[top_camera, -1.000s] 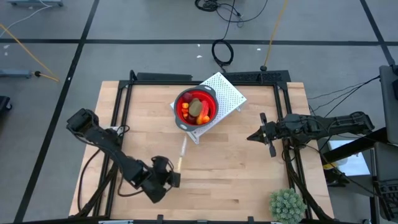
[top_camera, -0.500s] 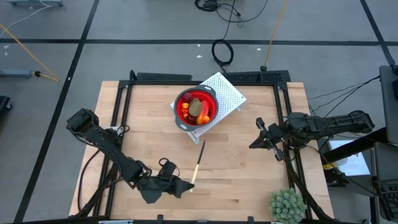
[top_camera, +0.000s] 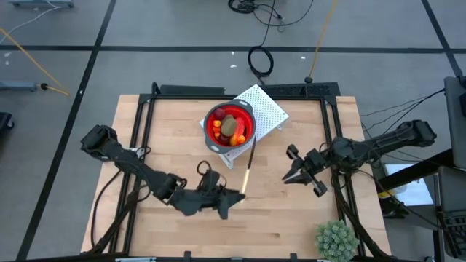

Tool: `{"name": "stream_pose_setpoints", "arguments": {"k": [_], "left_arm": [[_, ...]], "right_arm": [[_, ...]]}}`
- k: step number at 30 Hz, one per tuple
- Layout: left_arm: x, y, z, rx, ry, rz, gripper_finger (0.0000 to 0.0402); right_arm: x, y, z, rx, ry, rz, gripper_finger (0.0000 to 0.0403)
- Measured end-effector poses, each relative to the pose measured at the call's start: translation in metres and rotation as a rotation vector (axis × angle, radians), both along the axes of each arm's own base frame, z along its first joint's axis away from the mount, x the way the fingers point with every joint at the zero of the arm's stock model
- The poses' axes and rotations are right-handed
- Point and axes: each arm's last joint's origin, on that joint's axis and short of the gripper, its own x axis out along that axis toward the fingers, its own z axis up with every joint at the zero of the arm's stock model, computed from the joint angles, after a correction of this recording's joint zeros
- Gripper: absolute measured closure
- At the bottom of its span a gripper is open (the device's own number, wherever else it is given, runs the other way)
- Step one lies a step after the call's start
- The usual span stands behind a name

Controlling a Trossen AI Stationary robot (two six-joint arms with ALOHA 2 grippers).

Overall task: Pick & Place Fruit
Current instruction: Put the yellow table knife on the shelf

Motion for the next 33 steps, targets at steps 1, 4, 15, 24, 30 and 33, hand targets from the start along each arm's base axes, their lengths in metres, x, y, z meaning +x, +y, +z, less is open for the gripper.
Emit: {"name": "stream_pose_setpoints", "arguments": {"k": [1,4,15,24,30,33], "left_arm": [[0.002,0.003,0.004,0.021,-0.006,0.004,0.0341],[0.008,0.01,0.016,0.087,-0.024,0.016,0.0341],[0.02,0.031,0.031,0.176,-0.045,0.062,0.0341],[0.021,0.034,0.032,0.178,-0.052,0.07,0.0341],[0.022,0.034,0.033,0.199,-0.062,0.067,0.0341],[0.022,0.034,0.033,0.205,-0.063,0.067,0.034]], "right_arm": [[0.004,0.0,0.0,0.005,-0.018,-0.016,0.0358],[0.013,0.001,0.0,0.017,-0.068,-0.06,0.0327],[0.036,0.004,-0.005,0.049,-0.197,-0.16,0.0186],[0.065,-0.001,0.002,0.187,-0.128,-0.232,0.0116],[0.077,-0.006,0.014,0.205,-0.123,-0.144,0.0102],[0.081,-0.008,0.015,0.227,-0.108,-0.131,0.0101]]}}
